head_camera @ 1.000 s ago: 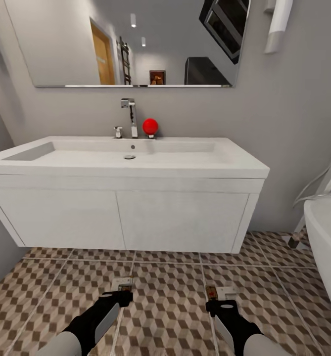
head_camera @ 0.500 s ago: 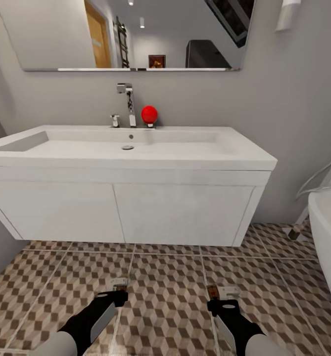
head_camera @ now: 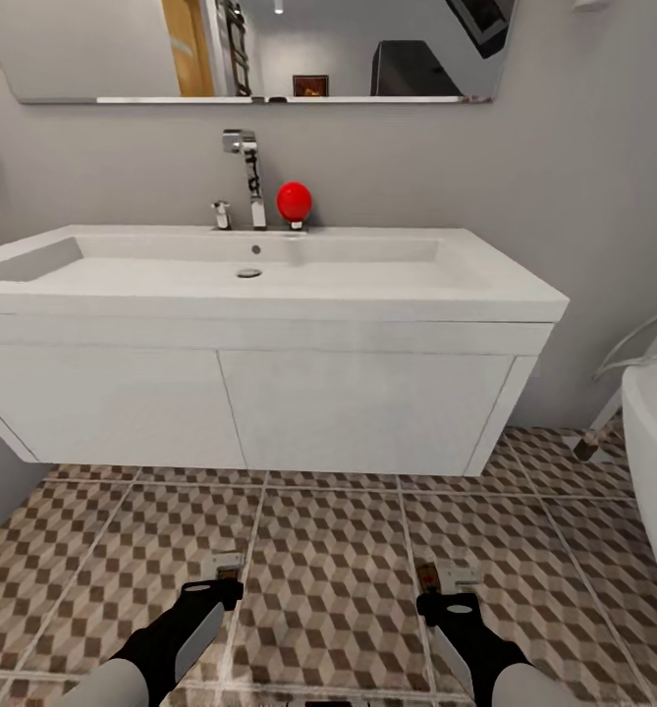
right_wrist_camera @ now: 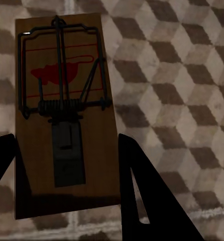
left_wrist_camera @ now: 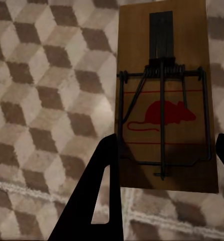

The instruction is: Take the four mousetraps from the cabinet in the bathroom and place them on the bathroom floor. Make sure all four end up on the same floor surface, and ensure that at least two of them are either under or directly next to the same bathroom sink.

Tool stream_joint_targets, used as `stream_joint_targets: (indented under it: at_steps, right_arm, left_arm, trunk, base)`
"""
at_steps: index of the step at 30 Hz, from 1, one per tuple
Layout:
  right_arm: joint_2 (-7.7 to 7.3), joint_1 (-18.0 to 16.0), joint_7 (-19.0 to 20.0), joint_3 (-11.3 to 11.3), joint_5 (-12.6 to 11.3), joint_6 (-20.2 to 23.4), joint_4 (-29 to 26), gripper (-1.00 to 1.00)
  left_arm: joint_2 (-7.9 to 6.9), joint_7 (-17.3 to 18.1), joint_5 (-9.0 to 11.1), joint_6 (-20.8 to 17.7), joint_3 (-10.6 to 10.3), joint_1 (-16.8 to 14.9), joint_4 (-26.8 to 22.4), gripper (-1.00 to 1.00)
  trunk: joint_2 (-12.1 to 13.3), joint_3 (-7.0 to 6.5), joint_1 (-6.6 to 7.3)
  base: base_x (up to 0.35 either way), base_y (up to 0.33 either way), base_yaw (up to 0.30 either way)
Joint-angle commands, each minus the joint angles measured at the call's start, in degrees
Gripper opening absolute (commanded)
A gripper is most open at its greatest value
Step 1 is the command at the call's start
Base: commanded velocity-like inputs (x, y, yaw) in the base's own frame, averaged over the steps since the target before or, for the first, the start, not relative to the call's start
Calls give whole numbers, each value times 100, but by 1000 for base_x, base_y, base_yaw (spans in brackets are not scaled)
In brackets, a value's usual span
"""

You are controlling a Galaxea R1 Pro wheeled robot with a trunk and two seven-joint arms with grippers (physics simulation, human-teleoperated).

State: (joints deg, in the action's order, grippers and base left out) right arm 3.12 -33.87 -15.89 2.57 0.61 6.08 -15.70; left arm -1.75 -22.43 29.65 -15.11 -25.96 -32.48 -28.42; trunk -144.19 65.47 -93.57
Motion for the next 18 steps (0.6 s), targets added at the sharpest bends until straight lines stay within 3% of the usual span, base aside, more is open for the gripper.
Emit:
stream_joint_targets:
  at_steps: [1, 18]
  right_arm:
    - [-1, 0, -37, 28, -11, 43, -12, -100]
    - [-5, 1, -37, 25, -17, 39, -12, -100]
  left_arm:
    - [-9, -49, 41, -24, -49, -3, -15, -100]
    - [-10, -51, 41, -19, -46, -3, -30, -100]
  trunk:
    - [-4, 28, -1]
    - [-24, 360, -40]
  base:
    - [0, 0, 0]
    - [0, 0, 0]
